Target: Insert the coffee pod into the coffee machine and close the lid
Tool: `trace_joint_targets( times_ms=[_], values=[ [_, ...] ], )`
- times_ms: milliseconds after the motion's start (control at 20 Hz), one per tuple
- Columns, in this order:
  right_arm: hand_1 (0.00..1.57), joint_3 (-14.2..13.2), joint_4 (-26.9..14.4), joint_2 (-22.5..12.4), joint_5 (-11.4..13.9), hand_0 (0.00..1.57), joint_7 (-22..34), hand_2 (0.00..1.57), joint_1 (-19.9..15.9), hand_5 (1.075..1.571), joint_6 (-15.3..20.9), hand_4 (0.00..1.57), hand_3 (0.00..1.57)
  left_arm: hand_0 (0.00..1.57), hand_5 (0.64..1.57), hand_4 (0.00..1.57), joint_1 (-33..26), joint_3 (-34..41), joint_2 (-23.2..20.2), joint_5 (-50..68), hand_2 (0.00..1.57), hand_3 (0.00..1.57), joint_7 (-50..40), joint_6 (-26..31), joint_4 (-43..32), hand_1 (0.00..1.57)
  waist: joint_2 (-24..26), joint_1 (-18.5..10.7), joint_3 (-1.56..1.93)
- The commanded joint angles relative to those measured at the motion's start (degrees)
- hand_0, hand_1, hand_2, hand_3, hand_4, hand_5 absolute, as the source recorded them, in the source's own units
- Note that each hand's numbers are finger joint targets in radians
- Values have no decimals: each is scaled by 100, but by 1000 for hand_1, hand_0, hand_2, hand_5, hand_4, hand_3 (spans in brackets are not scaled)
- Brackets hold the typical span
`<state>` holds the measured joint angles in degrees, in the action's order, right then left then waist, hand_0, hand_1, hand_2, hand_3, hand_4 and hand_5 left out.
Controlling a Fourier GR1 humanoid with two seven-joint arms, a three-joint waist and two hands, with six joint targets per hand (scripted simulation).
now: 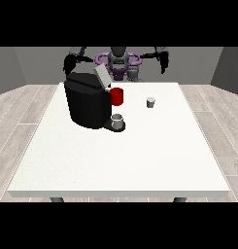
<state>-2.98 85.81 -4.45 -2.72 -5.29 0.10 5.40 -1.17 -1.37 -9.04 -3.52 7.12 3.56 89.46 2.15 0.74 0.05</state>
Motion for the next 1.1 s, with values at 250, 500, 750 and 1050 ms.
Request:
trace_joint_targets(
  times_ms=[250, 500, 750, 1050],
  values=[
    [0, 140, 57, 210, 95, 0, -387, 0, -139, 1571, 66, 177, 0, 0, 1571, 0, 1205, 642, -589, 92, 0, 0, -635, 385, -918, 0, -467, 410, -5],
    [0, 315, 276, 355, 193, 0, -252, 0, -473, 1571, 195, 228, 0, 0, 1571, 0, 1844, 907, -1013, -61, 0, 0, -592, 531, -1801, 0, -838, 632, -6],
    [0, 335, 413, 337, 112, 0, 4, 0, -510, 1571, 127, 283, 0, 0, 1571, 0, 2067, 976, -980, -271, 0, 0, -408, 472, -2780, 0, -865, 704, -7],
    [0, 272, -182, 438, 165, 0, -265, 0, -573, 1571, 339, 352, 0, 0, 1571, 0, 2272, 657, -744, -826, 0, 0, -328, 140, -3238, 0, -972, 568, -5]
  ],
)
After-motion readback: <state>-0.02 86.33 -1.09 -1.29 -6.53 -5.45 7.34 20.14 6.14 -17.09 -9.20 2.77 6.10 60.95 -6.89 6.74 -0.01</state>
